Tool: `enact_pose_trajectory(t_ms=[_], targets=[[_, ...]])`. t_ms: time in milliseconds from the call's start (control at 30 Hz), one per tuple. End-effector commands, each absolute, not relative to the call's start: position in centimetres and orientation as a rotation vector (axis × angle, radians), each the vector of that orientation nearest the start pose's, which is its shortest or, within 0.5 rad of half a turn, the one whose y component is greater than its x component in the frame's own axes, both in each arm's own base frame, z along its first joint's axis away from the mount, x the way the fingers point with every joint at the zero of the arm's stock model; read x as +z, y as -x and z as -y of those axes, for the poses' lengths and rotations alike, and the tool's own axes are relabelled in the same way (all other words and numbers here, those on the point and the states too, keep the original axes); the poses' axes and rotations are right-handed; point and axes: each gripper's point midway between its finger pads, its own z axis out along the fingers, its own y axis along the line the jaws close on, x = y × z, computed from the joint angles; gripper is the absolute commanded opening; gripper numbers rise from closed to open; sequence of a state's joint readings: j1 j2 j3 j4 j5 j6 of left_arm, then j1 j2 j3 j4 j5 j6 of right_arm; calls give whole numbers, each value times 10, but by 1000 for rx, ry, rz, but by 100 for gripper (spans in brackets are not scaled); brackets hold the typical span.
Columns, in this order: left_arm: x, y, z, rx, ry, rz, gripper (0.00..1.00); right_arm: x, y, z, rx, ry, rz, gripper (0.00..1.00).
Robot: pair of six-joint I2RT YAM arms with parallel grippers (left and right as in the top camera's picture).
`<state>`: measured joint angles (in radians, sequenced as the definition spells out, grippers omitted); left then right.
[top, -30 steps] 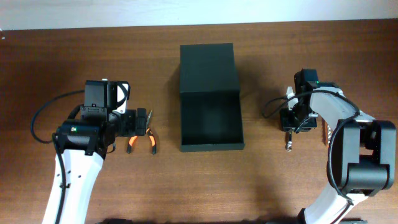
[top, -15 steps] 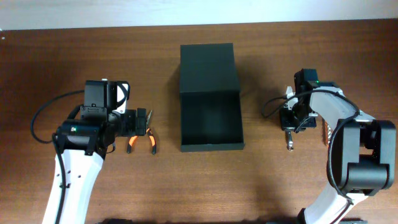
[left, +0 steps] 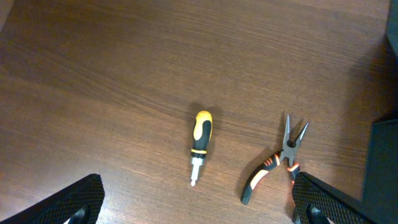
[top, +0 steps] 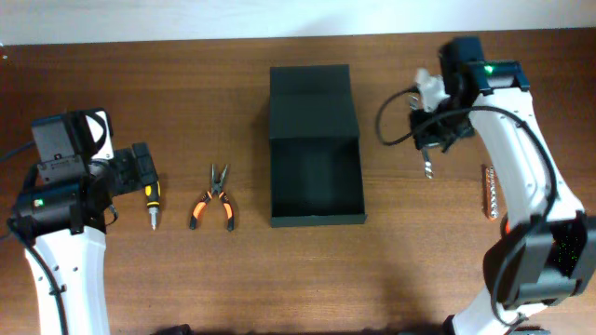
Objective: Pack container
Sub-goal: 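Carry the wrench into the green box and release it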
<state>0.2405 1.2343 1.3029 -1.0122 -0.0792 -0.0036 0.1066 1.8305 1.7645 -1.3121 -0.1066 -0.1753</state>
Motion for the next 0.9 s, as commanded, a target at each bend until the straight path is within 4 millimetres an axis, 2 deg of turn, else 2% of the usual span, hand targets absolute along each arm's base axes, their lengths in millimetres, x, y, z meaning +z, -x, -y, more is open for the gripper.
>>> enact_pose_trajectory(t_ms=[0,67,167,300,433,467,500,533,600,733,767,800,833,867], targets=[[247,-302,-92,205,337,-2488,99,210,-362,-131,159,1042,-2664,4],[247,-302,-92,205,337,-2488,99,208,-346,-168,165,1295,-2562,4],[246,-301,-92,204,337,-2496,99,197,-328,-206,167,1591,-2421,4],[246,-300,-92,203,338,-2498,99,166,-320,-237,255,1753,-2379,4],[246,-300,-92,204,337,-2498,99,129,-322,-247,339,1822,-2421,4],[246,-300,-92,204,337,-2498,99,112,-325,-248,347,1837,-2448,4],[246,-300,-92,204,337,-2498,99,105,-326,-249,350,1842,-2459,4],[246,-300,-92,204,337,-2498,99,88,-327,-250,364,1856,-2490,4],[246,-300,-92,204,337,-2499,99,68,-325,-249,377,1877,-2536,4],[245,-299,-92,203,338,-2504,99,40,-322,-247,395,1907,-2602,4],[245,-299,-92,203,337,-2506,99,37,-321,-246,398,1908,-2612,7],[245,-299,-92,203,338,-2507,99,35,-321,-246,395,1880,-2640,18],[245,-299,-92,203,338,-2507,99,35,-321,-246,394,1873,-2647,29],[245,-299,-92,203,338,-2507,99,36,-321,-245,392,1853,-2663,50]])
